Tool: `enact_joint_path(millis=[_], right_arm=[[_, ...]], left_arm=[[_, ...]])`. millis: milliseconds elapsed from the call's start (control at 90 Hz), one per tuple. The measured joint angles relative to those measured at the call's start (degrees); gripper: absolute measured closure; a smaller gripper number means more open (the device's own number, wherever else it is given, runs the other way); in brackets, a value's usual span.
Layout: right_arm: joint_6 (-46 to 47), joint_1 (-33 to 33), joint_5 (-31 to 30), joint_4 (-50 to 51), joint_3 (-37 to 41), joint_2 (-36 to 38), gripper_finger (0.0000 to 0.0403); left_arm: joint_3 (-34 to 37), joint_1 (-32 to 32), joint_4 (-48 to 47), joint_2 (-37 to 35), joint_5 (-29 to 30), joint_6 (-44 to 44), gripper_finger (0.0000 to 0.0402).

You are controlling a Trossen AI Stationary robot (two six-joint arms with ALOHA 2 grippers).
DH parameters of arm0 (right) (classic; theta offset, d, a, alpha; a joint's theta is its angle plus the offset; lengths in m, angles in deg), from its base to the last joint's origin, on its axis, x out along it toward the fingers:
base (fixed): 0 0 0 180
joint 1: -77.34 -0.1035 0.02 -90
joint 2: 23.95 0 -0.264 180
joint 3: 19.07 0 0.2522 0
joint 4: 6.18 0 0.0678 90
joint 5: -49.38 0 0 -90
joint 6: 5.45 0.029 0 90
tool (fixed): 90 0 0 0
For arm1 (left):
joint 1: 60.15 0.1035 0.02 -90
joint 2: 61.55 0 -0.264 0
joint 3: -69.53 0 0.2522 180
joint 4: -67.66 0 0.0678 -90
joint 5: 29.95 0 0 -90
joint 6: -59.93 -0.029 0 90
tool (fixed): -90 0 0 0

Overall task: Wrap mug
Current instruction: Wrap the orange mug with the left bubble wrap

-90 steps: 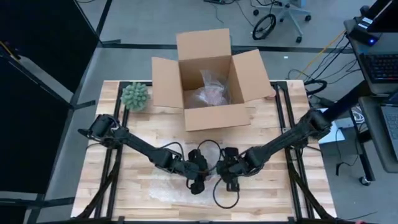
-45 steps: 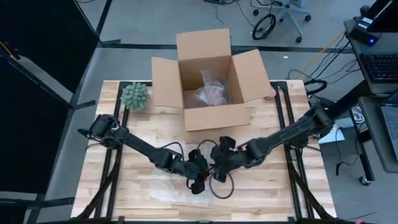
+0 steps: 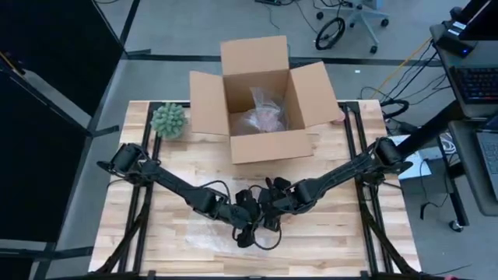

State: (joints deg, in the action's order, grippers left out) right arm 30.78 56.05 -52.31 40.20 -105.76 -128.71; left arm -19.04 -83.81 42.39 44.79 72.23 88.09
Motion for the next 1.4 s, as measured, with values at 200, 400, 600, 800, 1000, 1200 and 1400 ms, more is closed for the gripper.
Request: enact_joint_path(millis=[200, 400, 600, 800, 1000, 1200, 1400], right_arm=[[1.48, 0.35, 0.25, -1.07, 0.09, -0.03, 0.0198], [2.97, 1.21, 0.1, -2.56, -0.19, -3.26, 0.0198], [2.73, 1.4, 0.58, -2.52, 0.11, -4.76, 0.0198], [1.05, 1.34, 0.15, -4.24, 0.17, -4.71, 0.0198], [0.56, 1.37, -0.09, -4.62, 0.17, -4.71, 0.0198], [-0.84, 1.35, -0.17, -4.76, 0.17, -4.67, 0.0198], [-2.8, 1.33, 2.58, -2.28, -1.13, -4.43, 0.0198]], left_arm=[[-6.44, -1.42, -15.2, -0.83, 0.23, 1.6, 0.0212], [-7.08, -3.78, -19.52, -0.79, 3.3, 3.57, 0.0212], [-7.19, -6.18, -16.29, -0.88, 11.78, 2.78, 0.0212], [-3.31, -7.05, -6.09, -0.27, 14.75, 1.36, 0.0214], [1.18, -4.49, -2.13, 1.53, 14.72, 1.34, 0.0239], [2.64, -2.91, 5.2, 3.89, 14.11, -0.67, 0.0266], [2.51, -2.73, 5.77, 6.71, 12.56, -0.81, 0.0291]])
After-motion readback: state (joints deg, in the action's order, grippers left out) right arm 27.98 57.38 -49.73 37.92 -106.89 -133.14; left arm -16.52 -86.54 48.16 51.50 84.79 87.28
